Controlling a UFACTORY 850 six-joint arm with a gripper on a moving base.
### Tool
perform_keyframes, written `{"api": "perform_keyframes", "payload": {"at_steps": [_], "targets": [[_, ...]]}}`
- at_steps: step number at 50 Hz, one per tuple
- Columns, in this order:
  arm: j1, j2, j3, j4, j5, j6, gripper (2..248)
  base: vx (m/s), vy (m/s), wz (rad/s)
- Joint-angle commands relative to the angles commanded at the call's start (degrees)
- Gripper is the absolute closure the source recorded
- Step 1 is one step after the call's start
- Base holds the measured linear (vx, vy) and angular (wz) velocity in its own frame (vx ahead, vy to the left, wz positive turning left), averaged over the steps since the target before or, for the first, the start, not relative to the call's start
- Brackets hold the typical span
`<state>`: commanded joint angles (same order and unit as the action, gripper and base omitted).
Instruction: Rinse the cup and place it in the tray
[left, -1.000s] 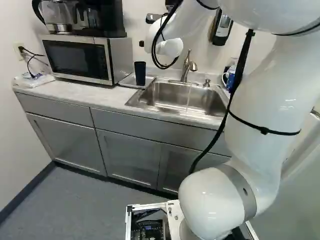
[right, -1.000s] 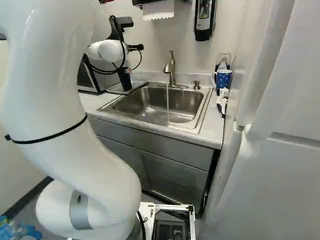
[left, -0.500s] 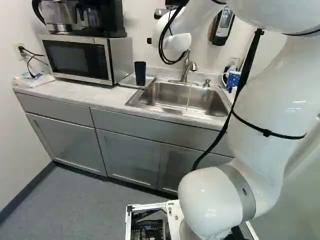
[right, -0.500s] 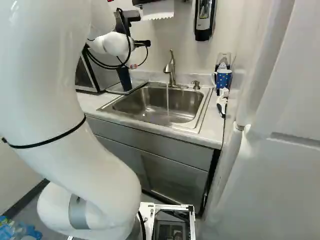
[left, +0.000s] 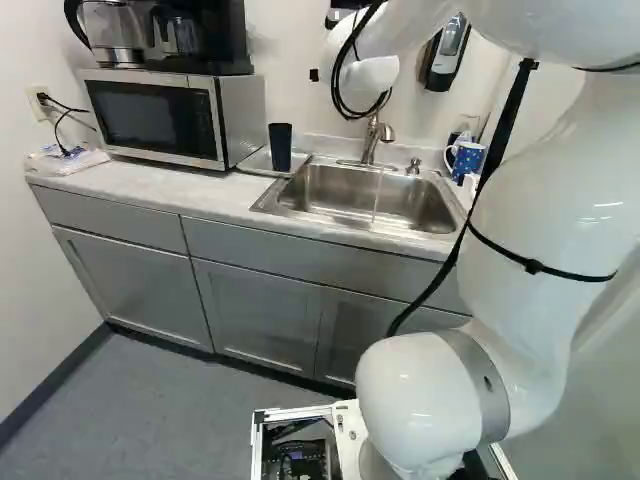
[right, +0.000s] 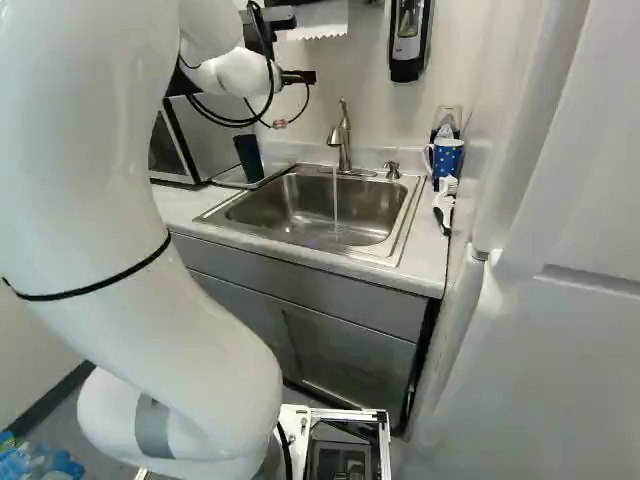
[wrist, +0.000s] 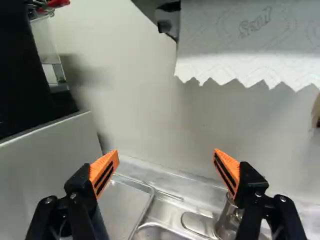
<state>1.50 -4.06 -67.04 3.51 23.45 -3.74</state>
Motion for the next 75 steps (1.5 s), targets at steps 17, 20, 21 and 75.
{"api": "perform_keyframes", "payload": {"at_steps": [17, 20, 21, 75], "targets": [[-2.63, -1.58, -1.64, 0.00, -2.69, 0.00, 3, 0.000, 0.000, 0.000], [-3.05, -2.08, -2.16, 0.00, -3.19, 0.00, 3, 0.000, 0.000, 0.000], [-3.18, -2.27, -2.36, 0.00, -3.36, 0.00, 3, 0.000, 0.000, 0.000], [-6.52, -12.28, -13.31, 0.00, -9.56, 0.00, 3, 0.000, 0.000, 0.000]]}}
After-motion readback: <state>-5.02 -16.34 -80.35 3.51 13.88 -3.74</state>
